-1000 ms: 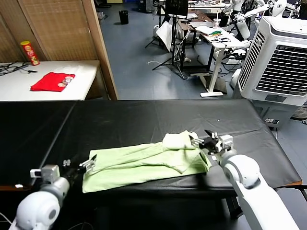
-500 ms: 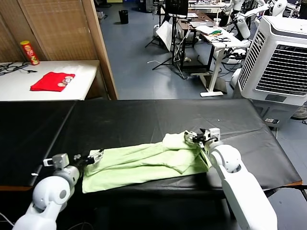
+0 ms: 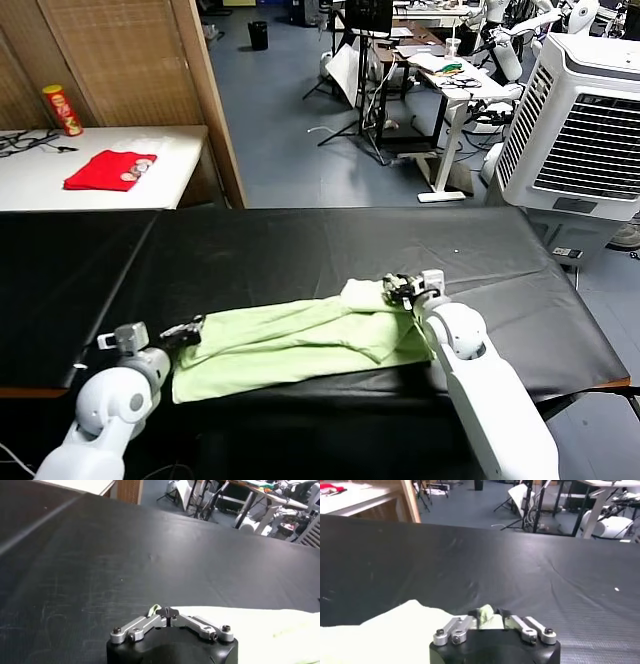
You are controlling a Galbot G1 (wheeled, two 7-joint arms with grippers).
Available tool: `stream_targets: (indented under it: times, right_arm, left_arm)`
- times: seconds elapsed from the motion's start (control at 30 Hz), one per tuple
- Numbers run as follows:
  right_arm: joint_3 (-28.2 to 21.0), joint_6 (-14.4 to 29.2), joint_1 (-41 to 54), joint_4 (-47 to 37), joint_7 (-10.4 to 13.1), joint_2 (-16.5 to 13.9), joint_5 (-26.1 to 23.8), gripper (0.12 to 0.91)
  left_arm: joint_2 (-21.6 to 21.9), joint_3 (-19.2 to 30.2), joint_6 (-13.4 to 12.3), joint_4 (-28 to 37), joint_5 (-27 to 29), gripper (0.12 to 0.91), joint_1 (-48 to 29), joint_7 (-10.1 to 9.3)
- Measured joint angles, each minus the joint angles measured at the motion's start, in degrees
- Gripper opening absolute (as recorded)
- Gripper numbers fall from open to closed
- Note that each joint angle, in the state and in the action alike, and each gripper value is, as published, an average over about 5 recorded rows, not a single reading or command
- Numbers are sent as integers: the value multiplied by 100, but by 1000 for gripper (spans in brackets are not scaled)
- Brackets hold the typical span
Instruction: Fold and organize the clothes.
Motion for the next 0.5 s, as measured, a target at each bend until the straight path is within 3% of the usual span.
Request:
stream_targets:
  times: [0.2,0.3,0.5]
  right_arm:
    - [135,305,-286,240,521,152,-542,145]
    - [219,333,-476,407,736,257,-785,145]
    - [348,324,-835,690,593,316,-785,161]
  left_arm:
    - [-35,150,-386,136,760,127,-112,363]
    - [-56,249,-518,227,1121,127,-226,444]
    - [-100,323,-552,371,1354,127,-406,449]
